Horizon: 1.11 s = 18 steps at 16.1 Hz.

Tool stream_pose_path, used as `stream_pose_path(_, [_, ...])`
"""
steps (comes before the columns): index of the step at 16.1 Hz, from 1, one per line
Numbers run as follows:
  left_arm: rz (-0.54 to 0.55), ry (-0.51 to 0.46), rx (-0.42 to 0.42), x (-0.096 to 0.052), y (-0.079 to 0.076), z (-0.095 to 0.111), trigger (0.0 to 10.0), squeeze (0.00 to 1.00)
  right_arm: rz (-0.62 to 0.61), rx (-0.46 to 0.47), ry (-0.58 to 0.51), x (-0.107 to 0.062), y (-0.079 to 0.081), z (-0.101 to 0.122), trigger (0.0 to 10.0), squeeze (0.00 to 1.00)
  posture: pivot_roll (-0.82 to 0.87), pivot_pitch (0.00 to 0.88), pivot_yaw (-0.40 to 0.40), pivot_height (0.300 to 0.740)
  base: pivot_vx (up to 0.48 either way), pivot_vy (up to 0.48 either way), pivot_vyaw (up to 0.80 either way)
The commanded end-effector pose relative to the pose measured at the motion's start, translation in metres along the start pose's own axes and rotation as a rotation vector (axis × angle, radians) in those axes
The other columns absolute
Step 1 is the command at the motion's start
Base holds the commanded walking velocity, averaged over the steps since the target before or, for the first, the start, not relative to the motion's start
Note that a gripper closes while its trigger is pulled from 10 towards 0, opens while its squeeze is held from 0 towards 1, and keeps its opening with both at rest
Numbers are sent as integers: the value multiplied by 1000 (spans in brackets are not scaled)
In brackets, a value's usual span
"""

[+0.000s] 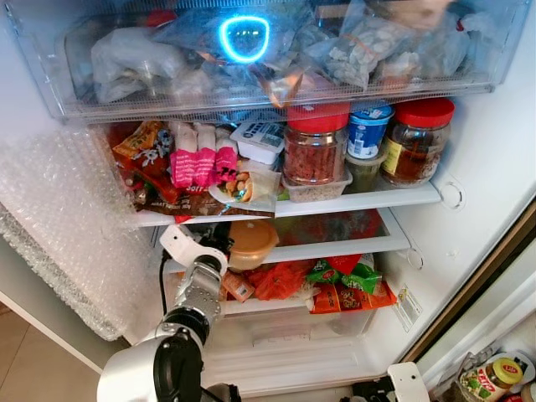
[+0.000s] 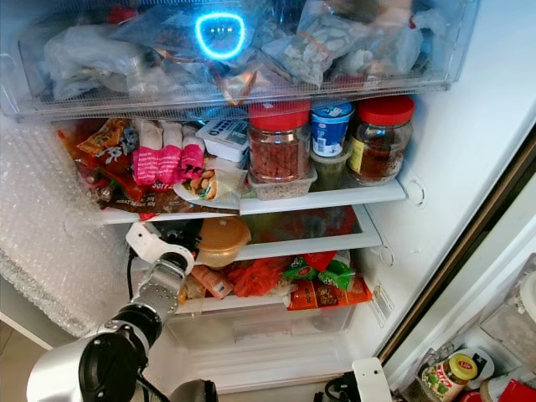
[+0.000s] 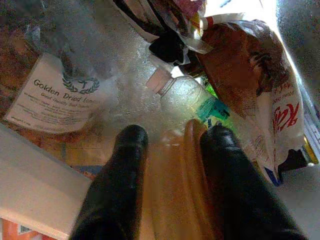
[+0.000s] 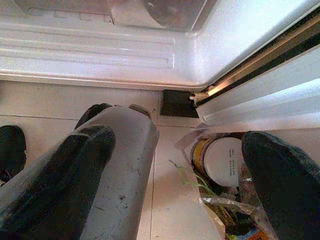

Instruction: Restocking fridge

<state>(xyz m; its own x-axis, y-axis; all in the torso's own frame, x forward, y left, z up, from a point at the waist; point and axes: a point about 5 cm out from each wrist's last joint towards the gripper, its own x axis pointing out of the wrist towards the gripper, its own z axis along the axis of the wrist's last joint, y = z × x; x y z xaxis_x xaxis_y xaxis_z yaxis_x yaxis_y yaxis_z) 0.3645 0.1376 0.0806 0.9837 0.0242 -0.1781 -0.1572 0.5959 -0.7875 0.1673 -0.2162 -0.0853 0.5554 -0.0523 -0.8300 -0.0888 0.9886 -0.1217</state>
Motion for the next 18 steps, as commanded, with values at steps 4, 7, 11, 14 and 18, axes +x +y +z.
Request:
stream_pose_path(4, [-45, -27, -55, 5, -16, 6, 10000, 1000, 11, 3, 66, -4, 2, -21, 10000, 0, -168, 0, 29, 630, 0, 0, 0])
stream_pose_path(7, [-55, -28, -64, 6, -16, 6, 10000, 1000, 15, 2, 64, -4, 4, -20, 10000, 0, -157, 0, 31, 630, 0, 0, 0])
stream_pose_path(11, [-64, -37, -51, 5, -13, 9, 10000, 1000, 21, 0, 61, -3, 5, -18, 10000, 0, -143, 0, 33, 630, 0, 0, 0])
stream_pose_path(14, [-59, -35, -32, 4, -12, 8, 10000, 1000, 23, 1, 58, -2, 6, -16, 10000, 0, -141, 0, 36, 630, 0, 0, 0])
stream_pose_path(18, [-75, -32, 6, 2, -10, 6, 10000, 0, 24, 1, 55, -2, 6, -14, 10000, 0, -130, 0, 37, 630, 0, 0, 0])
